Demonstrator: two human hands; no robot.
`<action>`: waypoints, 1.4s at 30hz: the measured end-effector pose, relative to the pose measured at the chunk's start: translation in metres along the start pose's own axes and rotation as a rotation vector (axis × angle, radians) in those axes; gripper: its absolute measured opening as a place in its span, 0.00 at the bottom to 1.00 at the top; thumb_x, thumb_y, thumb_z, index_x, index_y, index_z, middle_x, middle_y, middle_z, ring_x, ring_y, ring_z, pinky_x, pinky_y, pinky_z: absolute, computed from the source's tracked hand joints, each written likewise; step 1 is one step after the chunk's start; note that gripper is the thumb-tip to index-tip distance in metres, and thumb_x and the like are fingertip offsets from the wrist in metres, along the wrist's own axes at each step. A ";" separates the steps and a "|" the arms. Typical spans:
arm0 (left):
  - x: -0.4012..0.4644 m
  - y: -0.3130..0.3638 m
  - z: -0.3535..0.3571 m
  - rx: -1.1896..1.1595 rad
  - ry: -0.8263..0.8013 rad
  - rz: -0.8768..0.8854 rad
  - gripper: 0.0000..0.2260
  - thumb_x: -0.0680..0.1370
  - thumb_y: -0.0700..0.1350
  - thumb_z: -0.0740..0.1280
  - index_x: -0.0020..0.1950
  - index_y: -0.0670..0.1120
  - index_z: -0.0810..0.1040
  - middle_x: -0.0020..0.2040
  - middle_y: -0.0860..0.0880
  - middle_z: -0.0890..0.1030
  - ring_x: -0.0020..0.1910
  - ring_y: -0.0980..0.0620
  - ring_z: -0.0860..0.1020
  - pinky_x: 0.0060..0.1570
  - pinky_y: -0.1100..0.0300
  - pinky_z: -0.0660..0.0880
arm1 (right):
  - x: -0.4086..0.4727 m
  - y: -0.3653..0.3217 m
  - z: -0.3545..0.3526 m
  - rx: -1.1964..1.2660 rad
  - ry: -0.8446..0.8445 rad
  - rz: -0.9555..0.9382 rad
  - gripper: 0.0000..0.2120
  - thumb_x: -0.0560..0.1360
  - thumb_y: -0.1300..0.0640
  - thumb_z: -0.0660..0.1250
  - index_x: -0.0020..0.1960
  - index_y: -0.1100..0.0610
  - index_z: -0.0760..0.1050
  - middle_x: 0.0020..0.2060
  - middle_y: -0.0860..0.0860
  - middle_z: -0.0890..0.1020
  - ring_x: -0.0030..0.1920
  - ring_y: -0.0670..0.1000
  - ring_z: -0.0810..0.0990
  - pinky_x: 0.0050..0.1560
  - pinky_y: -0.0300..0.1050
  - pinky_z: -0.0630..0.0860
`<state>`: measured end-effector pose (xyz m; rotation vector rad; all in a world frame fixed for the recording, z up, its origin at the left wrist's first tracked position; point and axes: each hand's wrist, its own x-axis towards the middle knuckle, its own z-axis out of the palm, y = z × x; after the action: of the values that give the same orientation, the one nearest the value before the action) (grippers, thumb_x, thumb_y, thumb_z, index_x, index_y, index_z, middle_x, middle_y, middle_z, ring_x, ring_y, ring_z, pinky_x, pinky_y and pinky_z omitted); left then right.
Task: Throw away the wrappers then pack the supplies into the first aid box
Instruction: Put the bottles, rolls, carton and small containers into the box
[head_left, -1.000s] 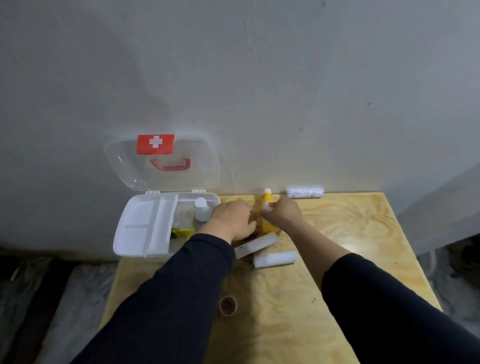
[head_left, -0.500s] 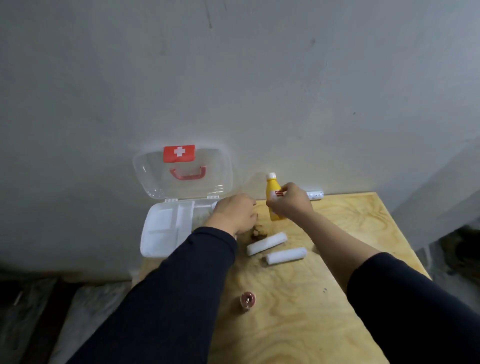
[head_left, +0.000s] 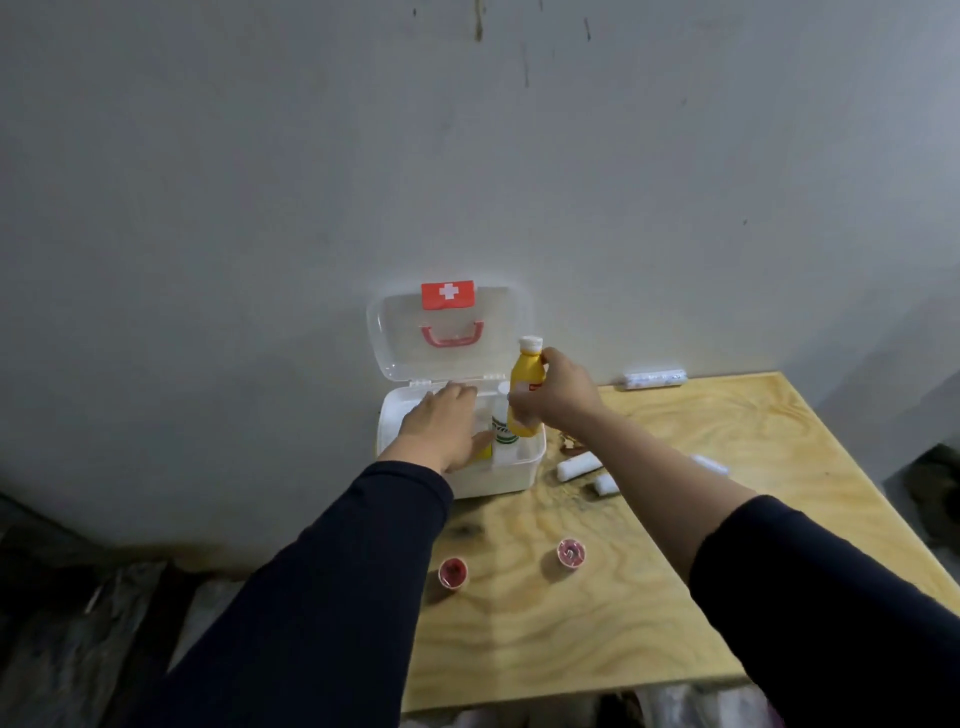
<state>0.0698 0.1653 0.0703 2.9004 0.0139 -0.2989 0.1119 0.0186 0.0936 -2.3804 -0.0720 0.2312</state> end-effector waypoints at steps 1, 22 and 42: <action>-0.002 -0.005 0.006 -0.008 -0.028 -0.020 0.34 0.78 0.59 0.64 0.78 0.44 0.57 0.78 0.46 0.60 0.75 0.42 0.63 0.71 0.49 0.63 | -0.003 0.000 0.007 -0.010 0.003 -0.009 0.20 0.68 0.57 0.70 0.58 0.59 0.72 0.50 0.57 0.81 0.51 0.58 0.79 0.46 0.48 0.75; -0.017 -0.029 0.048 -0.061 -0.070 -0.001 0.34 0.82 0.57 0.55 0.80 0.41 0.46 0.81 0.45 0.48 0.80 0.50 0.46 0.77 0.56 0.50 | 0.005 0.011 0.060 -0.166 0.016 0.034 0.23 0.72 0.70 0.61 0.65 0.56 0.71 0.56 0.58 0.80 0.53 0.59 0.80 0.41 0.45 0.75; -0.017 -0.023 0.053 0.066 -0.072 -0.013 0.35 0.81 0.61 0.51 0.80 0.42 0.43 0.81 0.46 0.46 0.80 0.50 0.47 0.78 0.50 0.49 | 0.004 0.086 -0.001 -0.368 -0.057 0.010 0.22 0.73 0.70 0.60 0.64 0.58 0.74 0.62 0.56 0.77 0.61 0.56 0.76 0.57 0.44 0.73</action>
<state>0.0421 0.1766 0.0183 2.9538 0.0118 -0.4134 0.1145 -0.0445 0.0357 -2.7404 -0.1400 0.3123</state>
